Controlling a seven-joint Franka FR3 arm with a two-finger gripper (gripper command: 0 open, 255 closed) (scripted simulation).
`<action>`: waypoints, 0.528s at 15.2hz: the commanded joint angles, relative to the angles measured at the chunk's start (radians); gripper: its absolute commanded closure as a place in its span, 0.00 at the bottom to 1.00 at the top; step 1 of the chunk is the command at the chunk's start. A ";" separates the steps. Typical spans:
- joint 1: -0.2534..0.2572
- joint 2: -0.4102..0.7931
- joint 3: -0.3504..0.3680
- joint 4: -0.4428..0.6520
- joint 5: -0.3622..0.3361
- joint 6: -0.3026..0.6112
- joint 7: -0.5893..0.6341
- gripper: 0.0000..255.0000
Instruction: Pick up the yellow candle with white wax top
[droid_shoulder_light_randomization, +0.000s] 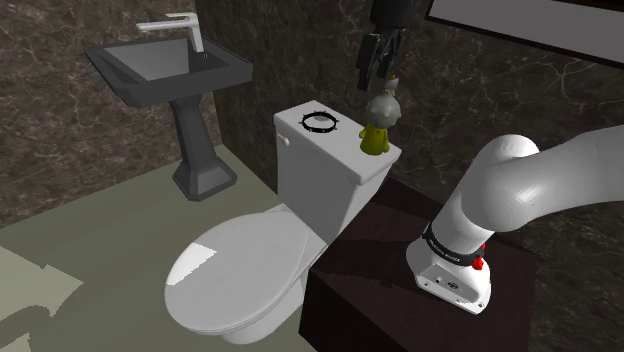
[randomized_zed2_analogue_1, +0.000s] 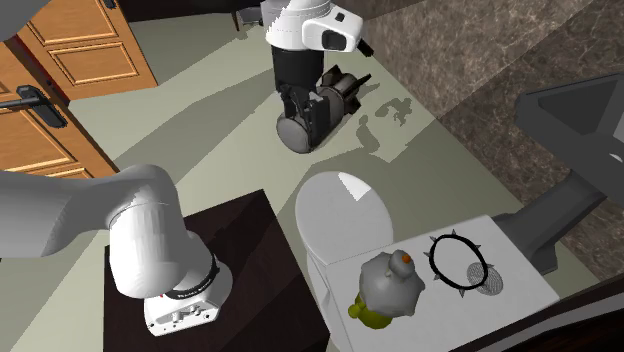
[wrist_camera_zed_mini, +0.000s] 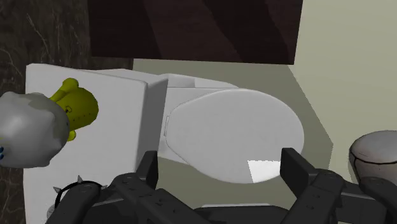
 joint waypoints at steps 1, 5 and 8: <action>0.000 0.000 0.000 0.000 0.000 0.000 0.000 0.00; -0.031 0.008 -0.065 -0.039 -0.086 0.052 -0.097 0.00; -0.056 0.026 -0.115 -0.057 -0.151 0.097 -0.167 0.00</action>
